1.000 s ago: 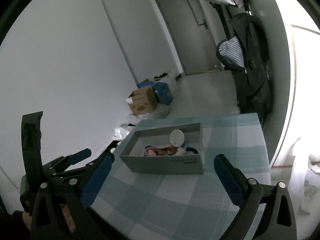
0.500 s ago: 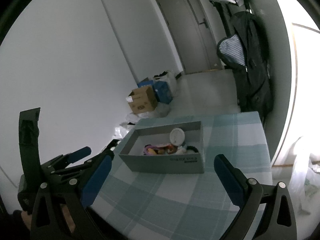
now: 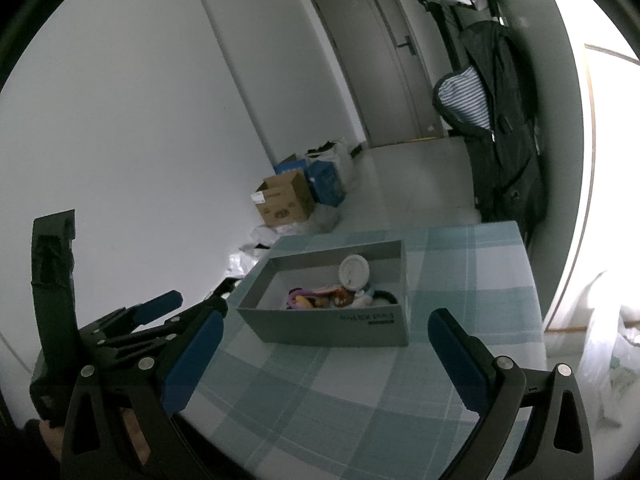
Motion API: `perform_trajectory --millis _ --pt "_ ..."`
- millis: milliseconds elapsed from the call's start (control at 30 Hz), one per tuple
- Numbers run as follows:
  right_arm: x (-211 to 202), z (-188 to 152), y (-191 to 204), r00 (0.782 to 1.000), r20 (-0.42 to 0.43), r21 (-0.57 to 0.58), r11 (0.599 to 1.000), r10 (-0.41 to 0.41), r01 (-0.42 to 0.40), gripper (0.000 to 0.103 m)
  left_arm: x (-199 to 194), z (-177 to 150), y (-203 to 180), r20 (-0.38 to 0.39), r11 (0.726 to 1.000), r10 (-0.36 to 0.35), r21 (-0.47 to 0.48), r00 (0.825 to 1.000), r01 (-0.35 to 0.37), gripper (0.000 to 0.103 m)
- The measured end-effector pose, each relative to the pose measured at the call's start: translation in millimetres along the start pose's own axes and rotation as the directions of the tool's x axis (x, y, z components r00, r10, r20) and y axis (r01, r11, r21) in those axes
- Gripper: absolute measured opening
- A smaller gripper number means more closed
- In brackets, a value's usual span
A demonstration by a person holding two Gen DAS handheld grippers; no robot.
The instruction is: Organize jewelry
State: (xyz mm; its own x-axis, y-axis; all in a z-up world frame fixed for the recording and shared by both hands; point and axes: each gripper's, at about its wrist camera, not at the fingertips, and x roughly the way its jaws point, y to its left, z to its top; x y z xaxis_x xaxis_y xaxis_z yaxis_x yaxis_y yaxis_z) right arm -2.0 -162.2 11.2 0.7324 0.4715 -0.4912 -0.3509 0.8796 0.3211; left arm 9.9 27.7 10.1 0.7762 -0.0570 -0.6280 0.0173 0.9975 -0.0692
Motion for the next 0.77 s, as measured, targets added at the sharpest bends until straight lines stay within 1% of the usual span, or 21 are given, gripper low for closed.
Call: perform_trajectory --millis 333,533,767 --pt "0.9 -0.8 0.1 1.0 -0.003 0.001 1.0 -0.001 0.001 0.103 -0.4 2.3 0.5 0.008 1.0 0.005 -0.01 1.0 -0.004 0.073" --pt "1.3 -1.9 0.1 1.0 -0.005 0.0 1.0 -0.002 0.002 0.103 -0.6 3.4 2.3 0.01 1.0 -0.006 -0.023 1.0 0.007 0.073" --pt "4.4 -3.8 -0.5 1.0 -0.011 0.0 1.0 -0.004 0.004 0.103 -0.3 3.4 1.3 0.024 1.0 -0.004 -0.017 1.0 0.004 0.073"
